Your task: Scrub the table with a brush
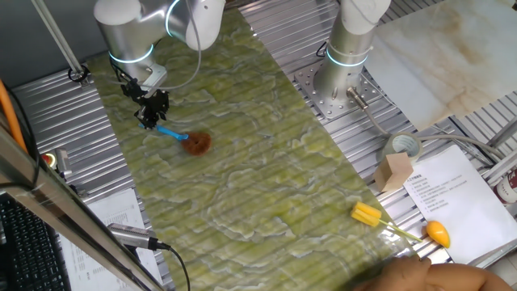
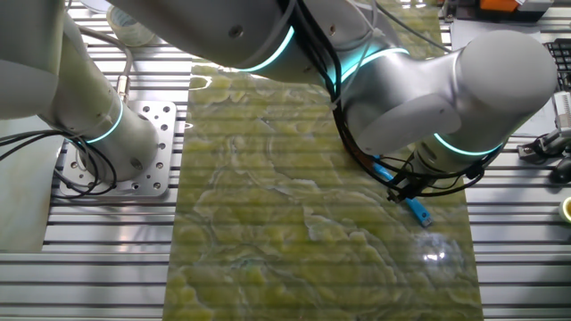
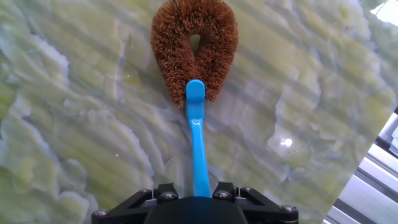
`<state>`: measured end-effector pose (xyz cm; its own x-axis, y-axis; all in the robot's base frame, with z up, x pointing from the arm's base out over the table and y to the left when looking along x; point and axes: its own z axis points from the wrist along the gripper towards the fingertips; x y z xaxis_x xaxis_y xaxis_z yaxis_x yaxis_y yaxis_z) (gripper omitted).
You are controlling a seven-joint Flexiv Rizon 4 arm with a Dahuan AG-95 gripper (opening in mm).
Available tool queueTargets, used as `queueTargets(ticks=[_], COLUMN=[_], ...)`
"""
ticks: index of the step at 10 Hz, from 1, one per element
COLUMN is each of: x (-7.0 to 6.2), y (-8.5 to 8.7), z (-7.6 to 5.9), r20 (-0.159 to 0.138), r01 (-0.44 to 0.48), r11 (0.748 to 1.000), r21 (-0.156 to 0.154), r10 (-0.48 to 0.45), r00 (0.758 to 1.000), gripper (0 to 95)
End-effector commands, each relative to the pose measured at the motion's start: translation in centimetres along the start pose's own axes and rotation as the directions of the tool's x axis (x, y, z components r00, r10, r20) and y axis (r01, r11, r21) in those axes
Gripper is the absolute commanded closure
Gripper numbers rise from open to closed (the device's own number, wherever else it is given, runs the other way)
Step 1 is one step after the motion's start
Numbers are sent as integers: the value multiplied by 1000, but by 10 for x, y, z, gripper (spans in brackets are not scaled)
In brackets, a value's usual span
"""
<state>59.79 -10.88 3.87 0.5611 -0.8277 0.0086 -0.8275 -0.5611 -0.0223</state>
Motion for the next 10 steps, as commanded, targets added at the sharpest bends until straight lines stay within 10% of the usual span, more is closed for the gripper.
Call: queueTargets(ticks=[1,6,7,10], x=[0,0,-7,-7], y=[0,0,11,10], z=[0,0,-26,-26], r20=[0,0,34,35], r01=[-1,-1,-16,-18], r11=[1000,1000,999,999], r21=[0,0,30,29], r10=[1,1,15,17], r00=[1000,1000,999,999], gripper=[570,570,760,760])
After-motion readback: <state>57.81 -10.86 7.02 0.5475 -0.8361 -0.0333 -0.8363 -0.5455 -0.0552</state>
